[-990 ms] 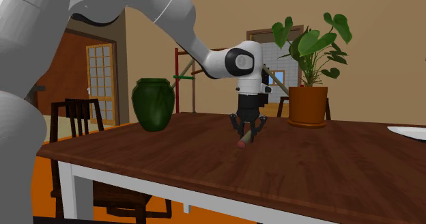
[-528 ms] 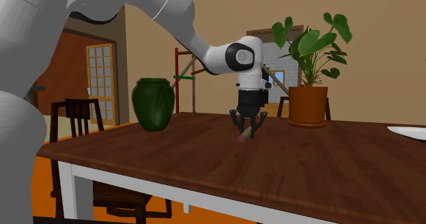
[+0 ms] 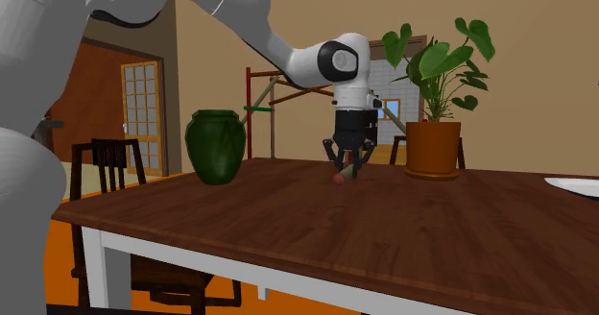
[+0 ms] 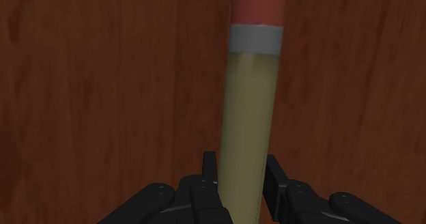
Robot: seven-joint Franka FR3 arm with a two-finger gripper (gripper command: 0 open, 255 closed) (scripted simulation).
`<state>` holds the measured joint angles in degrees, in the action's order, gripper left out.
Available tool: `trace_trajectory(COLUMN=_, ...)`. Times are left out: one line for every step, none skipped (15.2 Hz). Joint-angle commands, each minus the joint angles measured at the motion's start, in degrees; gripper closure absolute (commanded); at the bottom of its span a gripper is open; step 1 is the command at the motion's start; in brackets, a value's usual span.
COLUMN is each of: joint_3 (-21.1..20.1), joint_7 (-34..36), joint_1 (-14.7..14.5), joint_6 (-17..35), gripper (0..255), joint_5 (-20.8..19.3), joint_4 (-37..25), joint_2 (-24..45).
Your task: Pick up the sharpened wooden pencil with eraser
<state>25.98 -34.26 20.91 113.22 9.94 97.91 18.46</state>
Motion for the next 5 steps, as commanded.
trace_trajectory(joint_3=0.1, joint_7=0.3, joint_1=0.0, joint_6=-1.6, gripper=255, joint_5=-0.3, joint_4=-1.3, joint_2=-0.3)
trace_trajectory(joint_3=0.1, joint_7=0.3, joint_1=0.0, joint_6=-2.3, gripper=255, joint_5=-0.4, joint_4=-1.8, joint_2=-0.5)
trace_trajectory(joint_3=0.2, joint_7=0.4, joint_1=0.0, joint_6=-3.0, gripper=255, joint_5=-0.5, joint_4=-2.4, joint_2=-0.7)
trace_trajectory(joint_3=0.2, joint_7=0.5, joint_1=0.0, joint_6=-3.1, gripper=255, joint_5=-0.5, joint_4=-2.4, joint_2=-0.8)
trace_trajectory(joint_3=0.2, joint_7=0.5, joint_1=0.0, joint_6=-3.1, gripper=255, joint_5=-0.5, joint_4=-2.5, joint_2=-0.7)
